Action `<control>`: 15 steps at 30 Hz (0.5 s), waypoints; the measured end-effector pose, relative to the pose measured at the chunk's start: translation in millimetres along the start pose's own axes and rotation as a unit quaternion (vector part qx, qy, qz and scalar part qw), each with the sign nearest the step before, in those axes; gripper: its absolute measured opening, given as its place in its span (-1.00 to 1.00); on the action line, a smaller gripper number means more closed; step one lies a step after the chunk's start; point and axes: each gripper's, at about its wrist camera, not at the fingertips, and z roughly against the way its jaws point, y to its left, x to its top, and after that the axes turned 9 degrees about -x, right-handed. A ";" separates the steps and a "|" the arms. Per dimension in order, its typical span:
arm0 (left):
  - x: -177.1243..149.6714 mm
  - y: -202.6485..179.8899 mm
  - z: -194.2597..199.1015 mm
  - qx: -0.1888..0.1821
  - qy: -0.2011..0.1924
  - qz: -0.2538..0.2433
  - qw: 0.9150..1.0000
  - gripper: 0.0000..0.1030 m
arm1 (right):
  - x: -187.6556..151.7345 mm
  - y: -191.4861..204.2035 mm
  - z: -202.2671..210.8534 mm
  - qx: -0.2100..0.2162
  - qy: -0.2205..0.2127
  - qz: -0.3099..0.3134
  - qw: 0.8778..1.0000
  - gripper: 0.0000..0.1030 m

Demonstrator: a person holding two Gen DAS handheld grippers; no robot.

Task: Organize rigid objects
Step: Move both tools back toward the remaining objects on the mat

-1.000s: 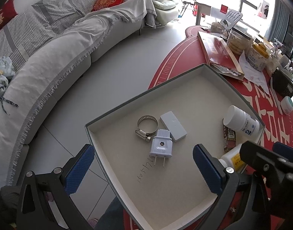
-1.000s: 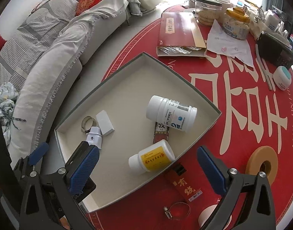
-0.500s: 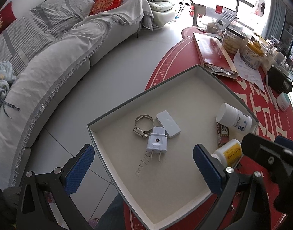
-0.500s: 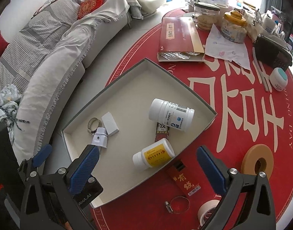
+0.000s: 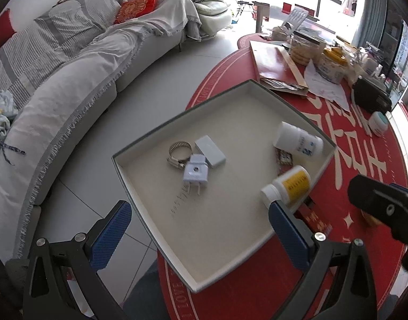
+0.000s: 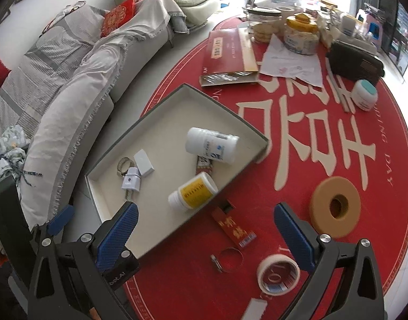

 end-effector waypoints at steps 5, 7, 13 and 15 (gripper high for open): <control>-19.0 -16.0 12.3 -0.017 0.009 -0.018 1.000 0.99 | -21.4 -30.0 13.5 -0.004 0.000 -0.025 1.000 0.99; -31.5 -27.1 15.6 -0.033 0.021 -0.028 0.999 0.99 | -39.1 -52.8 18.9 -0.015 0.002 -0.048 0.999 0.99; -79.5 -80.7 7.3 -0.078 0.077 -0.086 0.990 0.99 | -104.7 -121.8 22.1 -0.044 0.027 -0.129 0.990 0.99; -93.9 -101.0 2.1 -0.090 0.097 -0.107 0.985 0.99 | -123.7 -141.2 20.0 -0.049 0.041 -0.156 0.986 0.99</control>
